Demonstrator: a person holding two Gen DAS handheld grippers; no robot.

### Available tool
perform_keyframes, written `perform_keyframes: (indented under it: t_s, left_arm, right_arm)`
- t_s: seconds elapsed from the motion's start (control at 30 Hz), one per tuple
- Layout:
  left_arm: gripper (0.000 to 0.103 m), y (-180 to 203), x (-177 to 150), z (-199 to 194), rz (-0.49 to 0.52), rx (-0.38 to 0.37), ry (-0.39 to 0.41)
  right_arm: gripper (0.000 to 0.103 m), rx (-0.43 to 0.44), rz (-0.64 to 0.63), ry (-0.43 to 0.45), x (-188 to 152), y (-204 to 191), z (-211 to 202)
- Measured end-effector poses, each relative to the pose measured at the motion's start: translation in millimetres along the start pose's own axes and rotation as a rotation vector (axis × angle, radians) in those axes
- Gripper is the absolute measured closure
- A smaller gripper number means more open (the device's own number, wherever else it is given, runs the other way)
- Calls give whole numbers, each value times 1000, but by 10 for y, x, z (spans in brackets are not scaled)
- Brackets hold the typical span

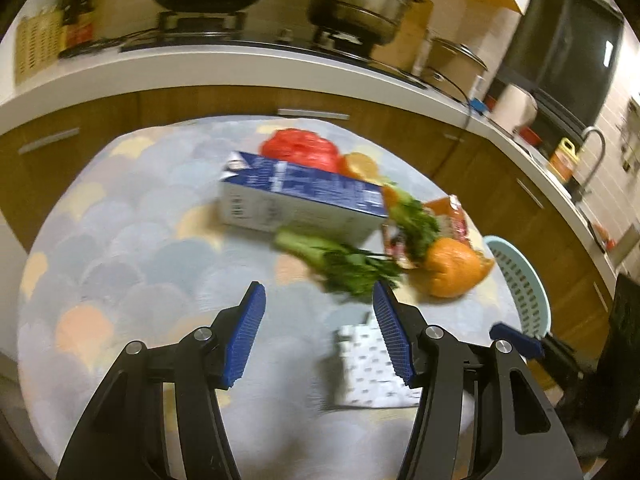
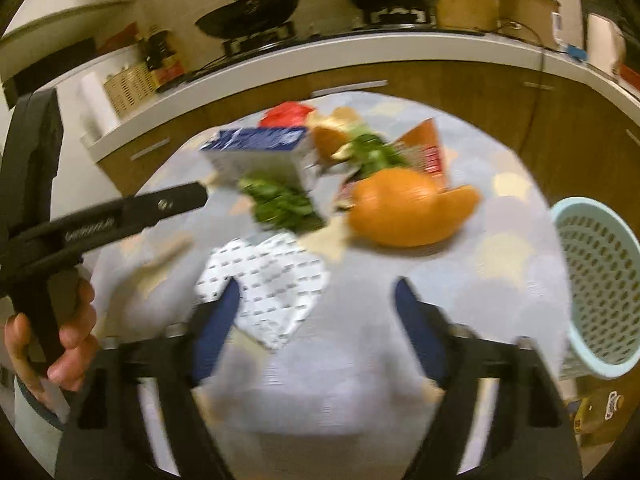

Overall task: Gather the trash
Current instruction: 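Grasp the white patterned napkin with the right gripper while the left grasps the green bok choy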

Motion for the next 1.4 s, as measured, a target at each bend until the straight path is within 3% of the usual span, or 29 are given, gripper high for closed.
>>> perform_keyframes:
  t_s: [0.13, 0.3, 0.6, 0.77, 0.87, 0.93, 1.0, 1.03, 1.23, 1.3, 1.4]
  left_arm:
    - [49, -147, 33, -17, -34, 4, 7]
    - [49, -275, 49, 51, -57, -1, -4]
    - [49, -337, 32, 131, -80, -6, -12]
    - [49, -356, 27, 134, -95, -8, -12]
    - [49, -310, 9, 155, -85, -16, -22]
    - [49, -241, -7, 174, -67, -19, -27]
    - [49, -193, -11, 180, -56, -23, -29]
    - [49, -172, -10, 183, -54, -26, -30]
    - [48, 23, 6, 276, -22, -49, -56]
    - [33, 114, -1, 351, -14, -36, -65]
    - [26, 239, -7, 502, -24, -15, -69]
  right_arm:
    - [9, -22, -36, -63, -22, -201, 230]
    - [8, -11, -8, -136, -51, -204, 496]
    - [9, -121, -105, -169, -10, -403, 619]
    - [28, -119, -81, -131, -2, -362, 551]
    - [45, -101, -69, -105, -10, -333, 486]
    - [62, -98, -75, -99, -16, -307, 479]
    - [69, -90, -65, -93, -26, -270, 460]
    - [83, -84, -62, -88, -42, -264, 445]
    - [85, -110, -27, -52, -96, -73, 271]
    - [85, -110, -12, -18, -116, 21, 174]
    - [85, -130, 10, -1, -144, 154, 119]
Point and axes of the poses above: each gripper's, at about its wrist camera, not at the fingertips, and z roughly the way its jaws point, y to its right, x to its top, the point moved 2 cm from there along z, roughly the way its jaws point, and after that the axes turned 14 degrees about -z, right-handed, at the moved point
